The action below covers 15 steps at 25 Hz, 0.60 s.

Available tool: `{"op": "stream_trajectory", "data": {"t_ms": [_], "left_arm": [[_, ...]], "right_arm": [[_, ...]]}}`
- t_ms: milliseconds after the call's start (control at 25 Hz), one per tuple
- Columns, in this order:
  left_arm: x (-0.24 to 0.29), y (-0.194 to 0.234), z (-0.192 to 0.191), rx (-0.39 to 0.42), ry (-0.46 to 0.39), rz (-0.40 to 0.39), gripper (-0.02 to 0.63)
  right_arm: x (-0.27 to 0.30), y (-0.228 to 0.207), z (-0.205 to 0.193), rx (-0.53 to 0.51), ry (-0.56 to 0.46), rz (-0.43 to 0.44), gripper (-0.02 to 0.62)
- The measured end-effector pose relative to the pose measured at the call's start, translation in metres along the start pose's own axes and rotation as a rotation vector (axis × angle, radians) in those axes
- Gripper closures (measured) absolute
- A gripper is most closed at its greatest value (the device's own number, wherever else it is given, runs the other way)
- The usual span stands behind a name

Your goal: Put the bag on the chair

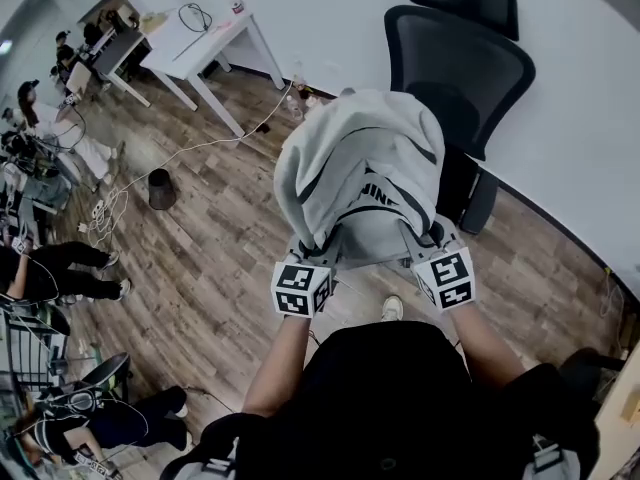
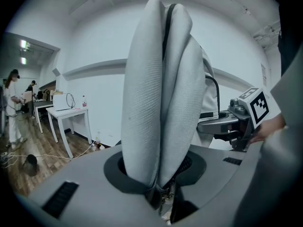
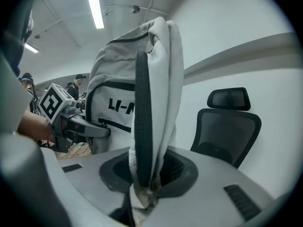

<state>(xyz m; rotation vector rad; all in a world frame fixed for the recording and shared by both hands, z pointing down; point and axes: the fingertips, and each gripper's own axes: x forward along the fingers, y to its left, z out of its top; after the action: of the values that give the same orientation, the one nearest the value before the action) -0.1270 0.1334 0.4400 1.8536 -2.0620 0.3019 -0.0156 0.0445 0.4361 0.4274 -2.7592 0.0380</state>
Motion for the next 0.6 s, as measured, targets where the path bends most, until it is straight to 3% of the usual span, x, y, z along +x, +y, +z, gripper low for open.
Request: {"op": "stream_trajectory", "data": {"t_ms": [440,600], "left_arm": [[0.049,-0.003,0.033,0.011,0.005,-0.011,0.48],[0.101,0.015,0.069,0.009,0.018,-0.008,0.48]], "right_arm": [[0.016,-0.051,0.017,-0.004,-0.036,0.017,0.492],[0.053,-0.1,0.04,0.003,-0.026,0.025,0.492]]}}
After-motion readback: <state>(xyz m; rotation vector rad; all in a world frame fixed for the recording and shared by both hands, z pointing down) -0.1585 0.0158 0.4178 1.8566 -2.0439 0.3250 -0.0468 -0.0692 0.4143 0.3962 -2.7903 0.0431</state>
